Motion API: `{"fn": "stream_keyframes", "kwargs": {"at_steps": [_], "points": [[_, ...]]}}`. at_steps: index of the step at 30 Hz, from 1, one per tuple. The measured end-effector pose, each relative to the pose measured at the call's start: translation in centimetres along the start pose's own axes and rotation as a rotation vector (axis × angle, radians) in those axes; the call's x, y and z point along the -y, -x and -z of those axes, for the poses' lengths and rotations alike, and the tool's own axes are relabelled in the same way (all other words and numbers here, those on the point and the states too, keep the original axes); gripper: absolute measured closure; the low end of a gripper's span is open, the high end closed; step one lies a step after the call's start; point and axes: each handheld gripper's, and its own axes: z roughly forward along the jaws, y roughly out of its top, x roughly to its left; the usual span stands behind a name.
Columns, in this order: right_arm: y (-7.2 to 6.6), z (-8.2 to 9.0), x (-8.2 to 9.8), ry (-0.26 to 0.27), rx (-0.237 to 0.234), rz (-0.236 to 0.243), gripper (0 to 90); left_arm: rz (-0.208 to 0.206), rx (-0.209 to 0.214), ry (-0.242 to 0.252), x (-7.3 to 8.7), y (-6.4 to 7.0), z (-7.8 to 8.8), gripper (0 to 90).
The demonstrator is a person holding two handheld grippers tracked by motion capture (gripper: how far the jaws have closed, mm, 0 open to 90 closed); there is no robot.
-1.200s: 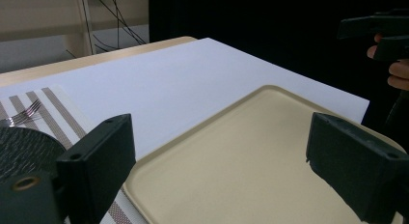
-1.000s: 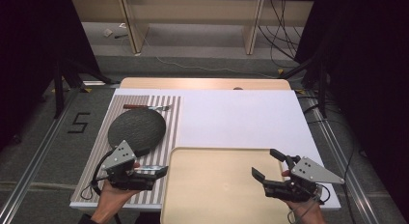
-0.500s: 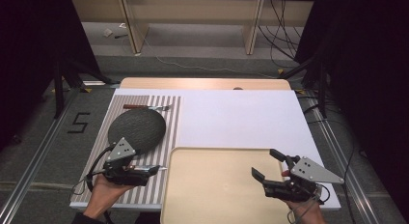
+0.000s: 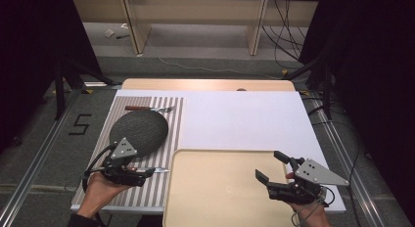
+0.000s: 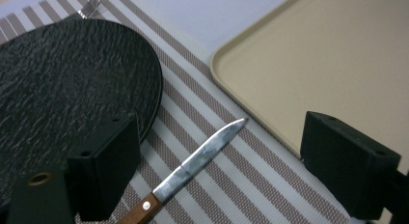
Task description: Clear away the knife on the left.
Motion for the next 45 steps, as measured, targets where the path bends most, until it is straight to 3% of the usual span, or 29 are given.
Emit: {"fn": "stream_keyframes", "kwargs": {"at_steps": [6, 12, 13, 17, 24, 28, 35, 45], "points": [[0.1, 0.0, 0.0, -0.002, 0.003, -0.004, 18.1, -0.010, 0.004, -0.102, 0.1, -1.2, -0.1, 15.0], [0.1, 0.0, 0.1, -0.001, 0.004, -0.004, 18.1, -0.041, -0.007, -0.266, 0.5, -2.2, -1.5, 15.6], [0.1, 0.0, 0.1, -0.001, 0.004, -0.004, 18.1, -0.070, -0.012, -0.284, 0.4, -2.6, -1.8, 15.7], [0.2, 0.0, 0.1, -0.003, 0.006, -0.008, 18.1, -0.060, -0.001, -0.384, 0.3, -3.3, -2.0, 17.5], [0.3, 0.0, 0.1, -0.003, 0.008, -0.011, 18.1, -0.070, 0.016, -0.450, -0.2, -4.0, -2.9, 21.3], [0.3, 0.0, 0.1, -0.002, 0.008, -0.011, 18.1, -0.077, 0.035, -0.532, -0.3, -4.8, -3.8, 24.4], [0.3, 0.0, 0.1, 0.001, 0.007, -0.012, 18.1, -0.040, 0.039, -0.562, -0.5, -5.9, -4.5, 31.4], [0.3, 0.0, 0.1, 0.000, 0.005, -0.012, 18.1, -0.046, 0.063, -0.606, -0.2, -6.2, -5.6, 40.6]]}}
